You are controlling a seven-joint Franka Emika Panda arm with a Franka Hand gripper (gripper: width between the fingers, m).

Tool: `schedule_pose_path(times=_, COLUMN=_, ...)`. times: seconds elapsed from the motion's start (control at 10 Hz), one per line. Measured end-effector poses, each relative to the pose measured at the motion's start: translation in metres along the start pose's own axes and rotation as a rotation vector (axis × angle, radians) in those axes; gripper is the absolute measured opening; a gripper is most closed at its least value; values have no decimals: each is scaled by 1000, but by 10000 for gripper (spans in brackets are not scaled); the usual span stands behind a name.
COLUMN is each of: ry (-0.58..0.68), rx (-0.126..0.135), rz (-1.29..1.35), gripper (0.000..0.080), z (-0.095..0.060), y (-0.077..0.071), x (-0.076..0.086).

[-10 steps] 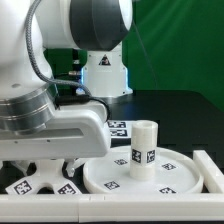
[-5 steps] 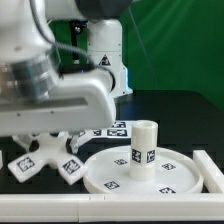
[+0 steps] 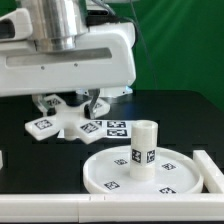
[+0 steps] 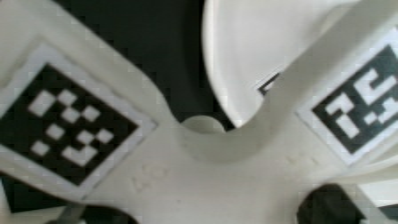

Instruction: Assemble round table

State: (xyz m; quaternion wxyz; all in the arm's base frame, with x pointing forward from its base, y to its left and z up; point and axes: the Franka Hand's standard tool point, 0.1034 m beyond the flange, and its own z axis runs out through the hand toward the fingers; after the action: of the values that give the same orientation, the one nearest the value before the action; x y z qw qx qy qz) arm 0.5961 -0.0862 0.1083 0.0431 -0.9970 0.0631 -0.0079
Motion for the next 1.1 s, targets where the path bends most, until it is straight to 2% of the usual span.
schedule_pose_path(times=0.1, ry=91, rx=-21, rz=-7, gripper=445, z=-2, y=2, x=6)
schedule_pose_path(times=0.2, ry=127, rx=-29, rz=-4, gripper=445, z=-1, y=2, x=3)
schedule_pose_path(times=0.3, ry=194, rx=-23, rz=34, gripper=445, z=-10, y=-15, x=-6)
schedule_pose_path(times=0.4, ry=217, rx=0, rz=50, gripper=445, z=-22, y=-41, x=-29)
schedule_pose_path(times=0.5, ry=190, rx=24, rz=80, gripper=445, z=-27, y=-63, x=-43)
schedule_pose_path(times=0.6, ry=189, rx=35, rz=93, gripper=445, z=-32, y=-76, x=-43)
schedule_pose_path(times=0.9, ry=182, rx=35, rz=94, gripper=445, z=-31, y=-77, x=-44)
schedule_pose_path(times=1.1, ry=163, rx=51, rz=147, gripper=445, z=-23, y=-84, x=-48)
